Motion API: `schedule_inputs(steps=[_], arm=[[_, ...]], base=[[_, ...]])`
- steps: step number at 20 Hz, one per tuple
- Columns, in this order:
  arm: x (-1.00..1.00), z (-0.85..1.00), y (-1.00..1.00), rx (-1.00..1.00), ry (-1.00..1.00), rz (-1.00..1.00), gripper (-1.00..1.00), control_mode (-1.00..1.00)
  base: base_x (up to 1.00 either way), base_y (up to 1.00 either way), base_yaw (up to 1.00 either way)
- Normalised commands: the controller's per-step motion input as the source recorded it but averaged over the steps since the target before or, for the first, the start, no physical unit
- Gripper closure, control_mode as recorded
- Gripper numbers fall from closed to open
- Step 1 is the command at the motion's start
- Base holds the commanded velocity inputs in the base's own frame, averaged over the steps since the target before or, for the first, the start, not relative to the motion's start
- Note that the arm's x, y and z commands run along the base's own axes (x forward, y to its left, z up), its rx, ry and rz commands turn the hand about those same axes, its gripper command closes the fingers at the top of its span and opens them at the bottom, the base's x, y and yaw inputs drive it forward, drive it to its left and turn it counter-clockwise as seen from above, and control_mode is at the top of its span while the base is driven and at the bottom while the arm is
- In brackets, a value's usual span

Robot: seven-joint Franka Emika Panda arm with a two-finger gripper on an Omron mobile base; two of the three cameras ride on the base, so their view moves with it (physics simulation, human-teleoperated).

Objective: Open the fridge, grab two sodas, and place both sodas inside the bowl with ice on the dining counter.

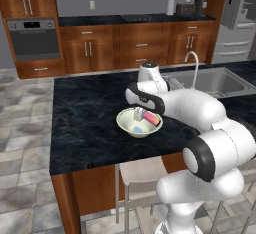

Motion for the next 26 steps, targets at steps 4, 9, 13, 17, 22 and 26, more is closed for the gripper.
schedule_inputs(steps=[4, 9, 13, 17, 22, 26], arm=[[0.1, -0.29, 0.0, -0.01, 0.0, 0.03, 1.0, -1.0], [0.2, -0.24, 0.02, 0.0, 0.0, 0.03, 1.0, -1.0], [0.21, -0.19, 0.01, 0.0, 0.0, 0.03, 1.0, -1.0], [0.26, -0.2, 0.0, 0.0, 0.01, 0.04, 1.0, -1.0], [0.23, -0.24, 0.03, -0.02, 0.03, 0.04, 1.0, -1.0], [0.14, -0.22, 0.06, -0.04, 0.04, 0.04, 1.0, -1.0]], base=[[0.0, 0.0, 0.0], [0.0, 0.0, 0.0], [0.0, 0.0, 0.0], [0.0, 0.0, 0.0], [0.0, 0.0, 0.0], [0.0, 0.0, 0.0]])
